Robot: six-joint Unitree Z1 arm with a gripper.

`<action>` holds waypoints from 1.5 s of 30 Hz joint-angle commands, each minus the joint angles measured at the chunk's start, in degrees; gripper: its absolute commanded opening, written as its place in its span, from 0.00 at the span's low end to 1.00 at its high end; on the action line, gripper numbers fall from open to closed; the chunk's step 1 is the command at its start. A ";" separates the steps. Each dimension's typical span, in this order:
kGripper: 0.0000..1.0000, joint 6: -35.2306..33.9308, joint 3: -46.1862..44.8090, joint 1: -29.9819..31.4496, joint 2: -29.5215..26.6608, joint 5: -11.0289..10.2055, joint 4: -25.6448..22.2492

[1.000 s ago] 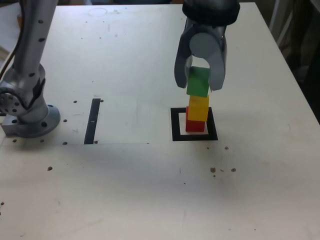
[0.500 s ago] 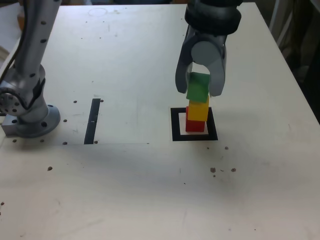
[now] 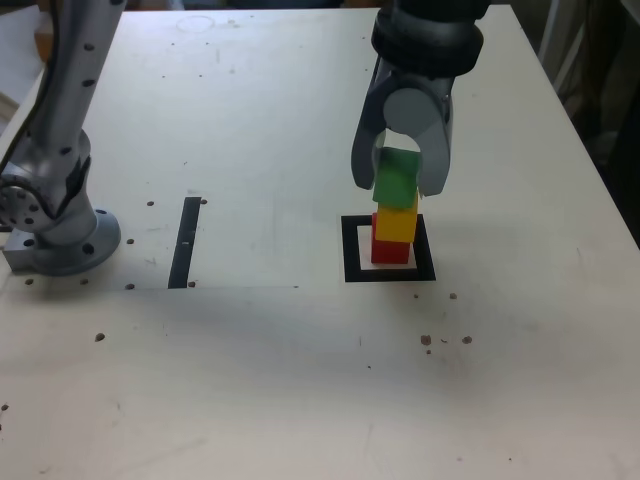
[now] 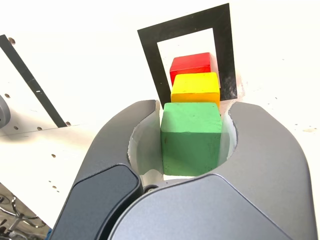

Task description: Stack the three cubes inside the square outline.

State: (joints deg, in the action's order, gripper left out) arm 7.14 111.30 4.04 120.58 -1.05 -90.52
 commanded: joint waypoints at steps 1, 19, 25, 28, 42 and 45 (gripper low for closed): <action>0.47 -0.11 -0.42 0.00 -0.33 0.01 -0.06; 1.00 -0.35 -2.28 0.02 -1.77 -0.81 0.30; 1.00 -0.60 -2.04 0.39 -7.13 -1.69 -1.14; 1.00 -0.37 -2.42 0.44 -10.96 -1.79 -1.93; 1.00 0.89 -17.93 1.23 -26.74 -1.68 -2.13; 1.00 0.78 -23.90 1.23 -30.18 -1.86 -1.76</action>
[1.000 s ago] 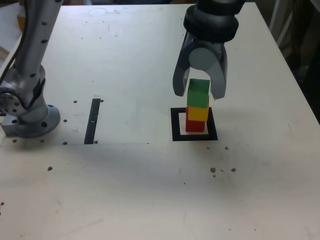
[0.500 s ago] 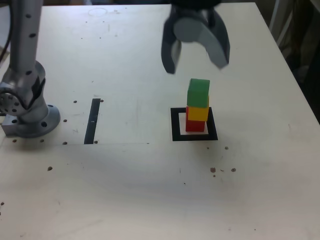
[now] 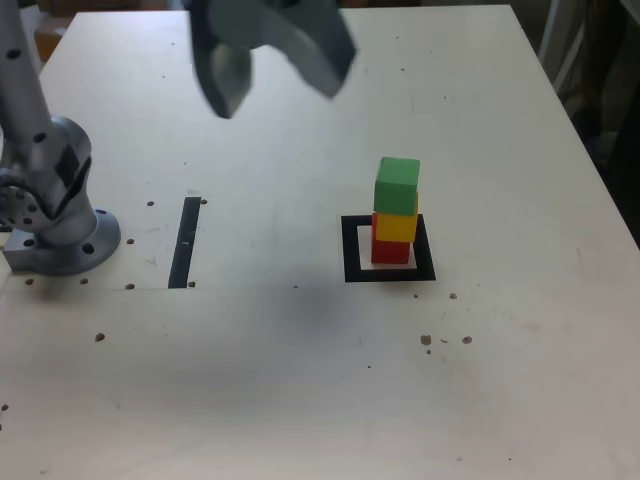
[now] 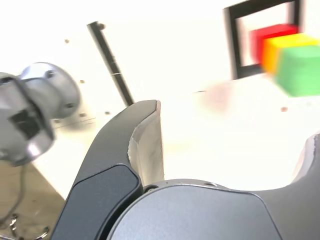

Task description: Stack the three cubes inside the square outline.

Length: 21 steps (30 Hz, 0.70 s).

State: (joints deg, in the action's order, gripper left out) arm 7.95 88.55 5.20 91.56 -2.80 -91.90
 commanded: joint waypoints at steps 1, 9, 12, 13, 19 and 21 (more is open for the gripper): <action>1.00 -0.17 -3.31 0.08 -2.30 -0.27 -0.20; 1.00 -1.47 -18.66 0.08 -6.12 -1.24 4.37; 1.00 -2.27 -24.20 0.08 -6.11 -1.25 7.78; 1.00 -2.42 -25.59 0.08 -6.06 -1.18 8.88; 1.00 -3.77 -32.19 0.08 -5.59 -0.20 14.85; 1.00 -5.12 -34.02 0.08 -5.43 0.06 16.13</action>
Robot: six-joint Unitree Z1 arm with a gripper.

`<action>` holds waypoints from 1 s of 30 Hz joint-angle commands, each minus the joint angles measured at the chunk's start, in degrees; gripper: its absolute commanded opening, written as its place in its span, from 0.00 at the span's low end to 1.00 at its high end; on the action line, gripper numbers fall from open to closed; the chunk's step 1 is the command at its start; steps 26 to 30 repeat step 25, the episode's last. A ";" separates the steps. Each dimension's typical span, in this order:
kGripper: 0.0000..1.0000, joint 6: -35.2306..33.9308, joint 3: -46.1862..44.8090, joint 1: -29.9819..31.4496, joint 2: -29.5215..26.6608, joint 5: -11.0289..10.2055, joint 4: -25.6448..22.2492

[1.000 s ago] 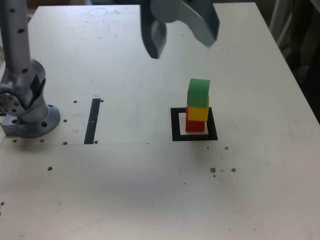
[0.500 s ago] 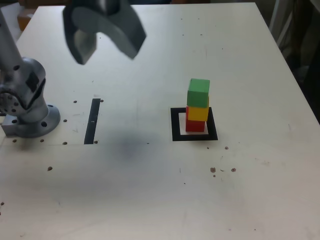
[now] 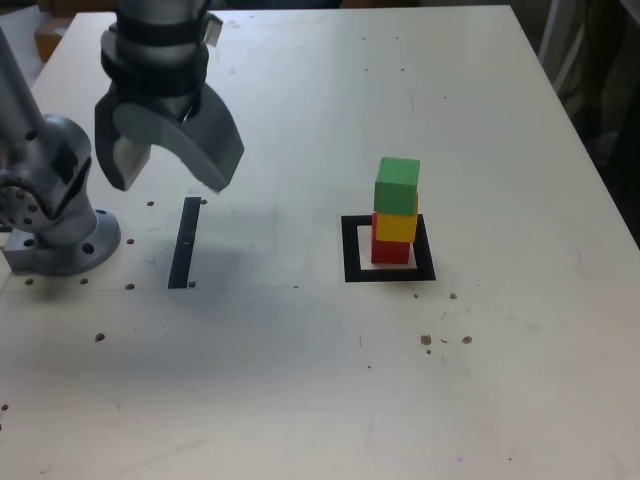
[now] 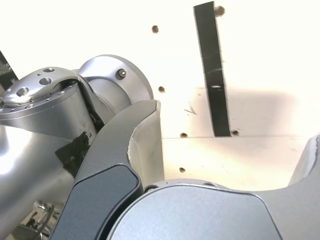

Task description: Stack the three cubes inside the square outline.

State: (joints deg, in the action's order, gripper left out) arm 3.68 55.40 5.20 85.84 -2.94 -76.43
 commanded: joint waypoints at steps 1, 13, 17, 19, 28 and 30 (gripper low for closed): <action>0.99 -1.55 -1.75 0.07 0.41 0.38 1.27; 0.99 -3.50 -6.68 0.07 2.79 1.71 7.00; 0.99 -3.51 -6.64 0.07 2.79 1.73 7.09; 0.99 -3.53 -6.61 0.07 2.78 1.68 7.14; 0.99 -3.80 -6.54 0.07 2.80 1.54 7.18; 0.99 -3.80 -6.54 0.07 2.80 1.54 7.18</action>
